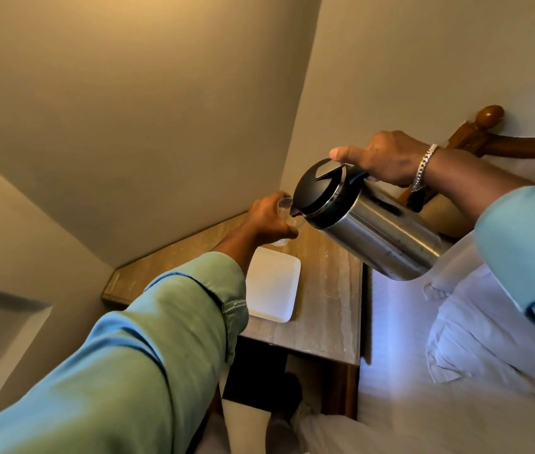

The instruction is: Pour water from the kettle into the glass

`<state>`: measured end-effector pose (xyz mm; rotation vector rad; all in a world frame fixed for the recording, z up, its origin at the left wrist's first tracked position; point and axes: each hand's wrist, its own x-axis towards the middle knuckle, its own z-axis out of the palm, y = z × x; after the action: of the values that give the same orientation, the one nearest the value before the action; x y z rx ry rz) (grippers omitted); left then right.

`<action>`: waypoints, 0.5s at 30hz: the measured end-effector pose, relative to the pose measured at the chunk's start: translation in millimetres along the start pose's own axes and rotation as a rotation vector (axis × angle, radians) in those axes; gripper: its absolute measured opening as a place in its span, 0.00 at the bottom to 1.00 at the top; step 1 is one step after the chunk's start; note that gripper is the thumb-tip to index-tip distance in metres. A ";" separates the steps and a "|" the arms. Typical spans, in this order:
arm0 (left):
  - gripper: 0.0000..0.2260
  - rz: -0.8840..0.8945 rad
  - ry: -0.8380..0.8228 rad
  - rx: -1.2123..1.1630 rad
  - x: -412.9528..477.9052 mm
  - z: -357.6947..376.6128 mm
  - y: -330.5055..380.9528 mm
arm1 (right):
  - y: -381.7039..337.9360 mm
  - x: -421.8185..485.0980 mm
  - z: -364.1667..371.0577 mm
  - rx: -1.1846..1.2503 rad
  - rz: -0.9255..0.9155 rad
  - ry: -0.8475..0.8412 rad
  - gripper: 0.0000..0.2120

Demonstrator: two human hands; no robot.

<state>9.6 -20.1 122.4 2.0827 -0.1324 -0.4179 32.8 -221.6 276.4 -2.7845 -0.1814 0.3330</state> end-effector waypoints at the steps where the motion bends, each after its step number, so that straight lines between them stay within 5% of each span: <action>1: 0.33 -0.002 0.005 -0.009 -0.5 -0.5 0.4 | -2.7 0.9 -0.6 -0.006 0.002 -0.002 0.35; 10: 0.35 -0.021 0.030 -0.043 -1.7 -10.4 8.0 | -23.7 7.5 -7.0 -0.038 0.036 -0.041 0.33; 15: 0.32 0.012 0.109 0.168 -5.4 -18.9 5.5 | -31.8 10.8 -13.3 -0.087 0.082 -0.037 0.30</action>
<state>11.5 -6.2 137.3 2.2635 -0.1188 -0.2929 43.8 -194.1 297.1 -2.8783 -0.0924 0.4066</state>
